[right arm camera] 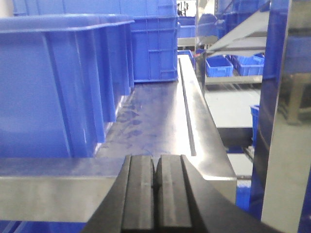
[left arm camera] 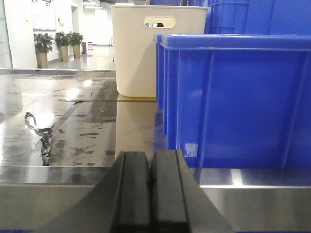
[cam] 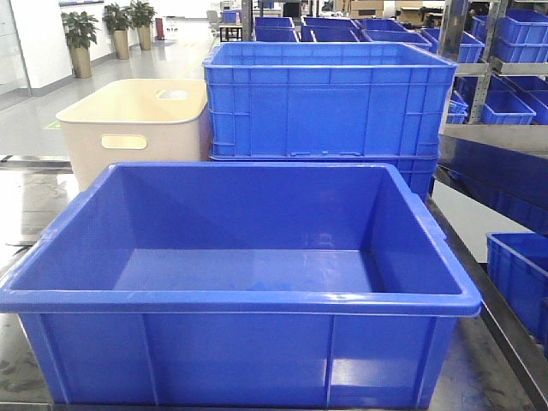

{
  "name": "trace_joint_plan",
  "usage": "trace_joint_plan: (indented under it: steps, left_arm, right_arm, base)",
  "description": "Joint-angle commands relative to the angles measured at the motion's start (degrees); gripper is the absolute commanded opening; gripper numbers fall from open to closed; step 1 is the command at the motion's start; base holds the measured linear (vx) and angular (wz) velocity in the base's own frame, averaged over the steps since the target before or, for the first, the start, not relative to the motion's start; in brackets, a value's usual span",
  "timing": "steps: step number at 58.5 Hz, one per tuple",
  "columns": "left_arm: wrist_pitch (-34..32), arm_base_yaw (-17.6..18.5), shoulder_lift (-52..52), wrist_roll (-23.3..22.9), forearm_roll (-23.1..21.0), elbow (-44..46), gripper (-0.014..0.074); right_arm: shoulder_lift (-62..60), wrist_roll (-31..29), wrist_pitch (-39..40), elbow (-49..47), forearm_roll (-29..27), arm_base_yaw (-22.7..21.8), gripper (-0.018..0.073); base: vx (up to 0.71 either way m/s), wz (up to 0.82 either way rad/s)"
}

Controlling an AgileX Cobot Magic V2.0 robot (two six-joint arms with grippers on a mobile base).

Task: Pick red and yellow blocks into blue bin

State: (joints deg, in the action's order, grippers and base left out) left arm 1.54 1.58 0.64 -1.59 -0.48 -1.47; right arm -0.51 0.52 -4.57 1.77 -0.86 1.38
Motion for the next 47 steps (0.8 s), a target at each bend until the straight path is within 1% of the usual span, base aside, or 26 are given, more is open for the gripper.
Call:
trace_joint_plan:
  steps: [1,9,14,18,21,28,37,47]
  left_arm:
    - [-4.9,0.0,1.0,-0.5,-0.3,1.0,0.0002]
    - [-4.9,0.0,1.0,-0.5,-0.3,1.0,0.0002]
    - [-4.9,0.0,1.0,-0.5,-0.3,1.0,0.0002]
    - [-4.9,0.0,1.0,-0.5,-0.3,1.0,0.0002]
    - [-4.9,0.0,1.0,-0.5,-0.3,1.0,0.0002]
    - [-4.9,0.0,1.0,-0.5,-0.3,1.0,0.0002]
    - [-4.9,0.0,1.0,-0.5,-0.3,1.0,0.0002]
    - [-4.9,0.0,1.0,-0.5,-0.3,1.0,0.0002]
  right_arm:
    - [-0.8,-2.3,5.8,0.4,-1.2,-0.7,-0.0011]
    - [-0.8,-0.5,6.0,0.4,-0.8,-3.4,-0.0011]
    - [-0.9,0.7,6.4,0.4,0.9,-3.4,-0.0011]
    - [-0.9,3.0,7.8,0.4,3.4,-3.4,-0.0011]
    - [-0.9,4.6,8.9,0.4,4.2,-3.4,-0.0011]
    - [-0.7,4.1,9.4,0.4,5.0,-3.4,-0.0011]
    - [-0.7,3.6,8.2,0.4,6.5,-3.4,-0.0011]
    - [-0.7,3.7,7.7,0.4,6.0,-3.4,-0.0011]
  base:
    - [0.0,0.0]
    - [0.0,0.0]
    - [0.0,0.0]
    - [0.0,0.0]
    - [0.0,0.0]
    - [0.0,0.0]
    - [0.0,0.0]
    - [0.0,0.0]
